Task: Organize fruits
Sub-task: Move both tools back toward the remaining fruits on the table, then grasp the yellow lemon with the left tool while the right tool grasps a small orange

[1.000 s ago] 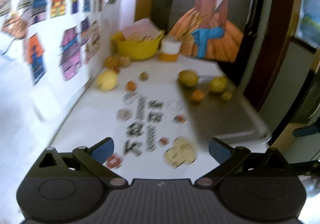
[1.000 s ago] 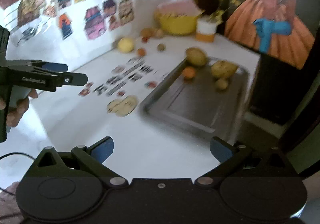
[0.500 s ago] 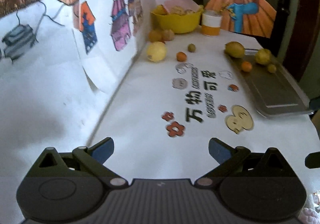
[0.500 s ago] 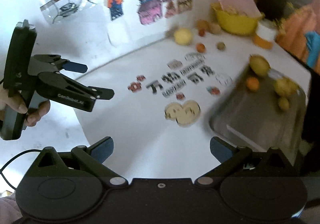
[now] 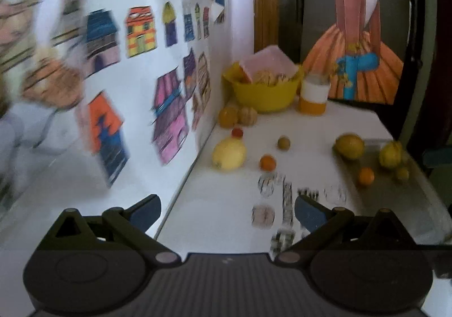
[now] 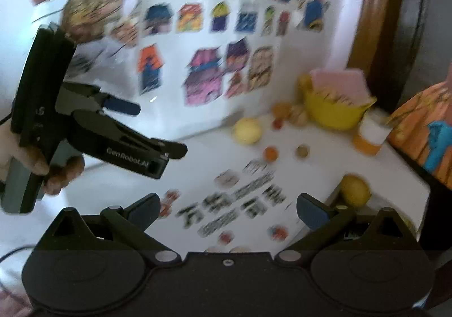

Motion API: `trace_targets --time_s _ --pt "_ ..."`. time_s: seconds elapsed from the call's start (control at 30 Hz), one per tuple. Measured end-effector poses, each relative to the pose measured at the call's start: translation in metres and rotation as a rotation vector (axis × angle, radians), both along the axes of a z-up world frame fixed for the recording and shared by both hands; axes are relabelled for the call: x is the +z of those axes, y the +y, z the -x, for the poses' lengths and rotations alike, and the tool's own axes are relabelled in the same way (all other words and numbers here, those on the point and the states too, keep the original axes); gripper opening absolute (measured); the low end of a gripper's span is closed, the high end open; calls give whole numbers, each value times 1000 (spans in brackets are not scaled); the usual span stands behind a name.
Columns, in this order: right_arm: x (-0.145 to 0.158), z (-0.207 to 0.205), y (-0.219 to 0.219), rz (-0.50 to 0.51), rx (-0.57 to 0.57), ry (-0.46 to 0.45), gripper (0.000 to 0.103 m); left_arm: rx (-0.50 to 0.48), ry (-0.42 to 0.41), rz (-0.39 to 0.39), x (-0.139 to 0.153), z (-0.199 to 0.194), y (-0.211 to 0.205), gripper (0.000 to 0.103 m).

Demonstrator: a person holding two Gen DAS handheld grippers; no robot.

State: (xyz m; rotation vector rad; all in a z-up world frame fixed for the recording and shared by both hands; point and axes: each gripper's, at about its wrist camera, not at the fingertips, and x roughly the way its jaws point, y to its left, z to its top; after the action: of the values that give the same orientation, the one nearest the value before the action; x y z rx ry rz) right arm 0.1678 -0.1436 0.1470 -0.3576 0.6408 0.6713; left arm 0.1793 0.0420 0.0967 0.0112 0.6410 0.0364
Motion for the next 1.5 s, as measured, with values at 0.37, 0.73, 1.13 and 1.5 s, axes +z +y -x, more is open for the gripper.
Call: trace_targets --time_s 0.37,0.73,1.13,1.5 --pt "-50 -84 -6 -20 8 -94 102 21 -23 108 -44 -92 -6 102" --pt "-102 -166 11 -61 -1 78 87 94 32 145 -83 -160 3 102" --pt "-137 -211 32 -69 -32 207 71 117 78 157 -101 -187 9 88" --pt "-151 -213 59 -62 -21 177 46 146 83 172 -103 -192 18 70"
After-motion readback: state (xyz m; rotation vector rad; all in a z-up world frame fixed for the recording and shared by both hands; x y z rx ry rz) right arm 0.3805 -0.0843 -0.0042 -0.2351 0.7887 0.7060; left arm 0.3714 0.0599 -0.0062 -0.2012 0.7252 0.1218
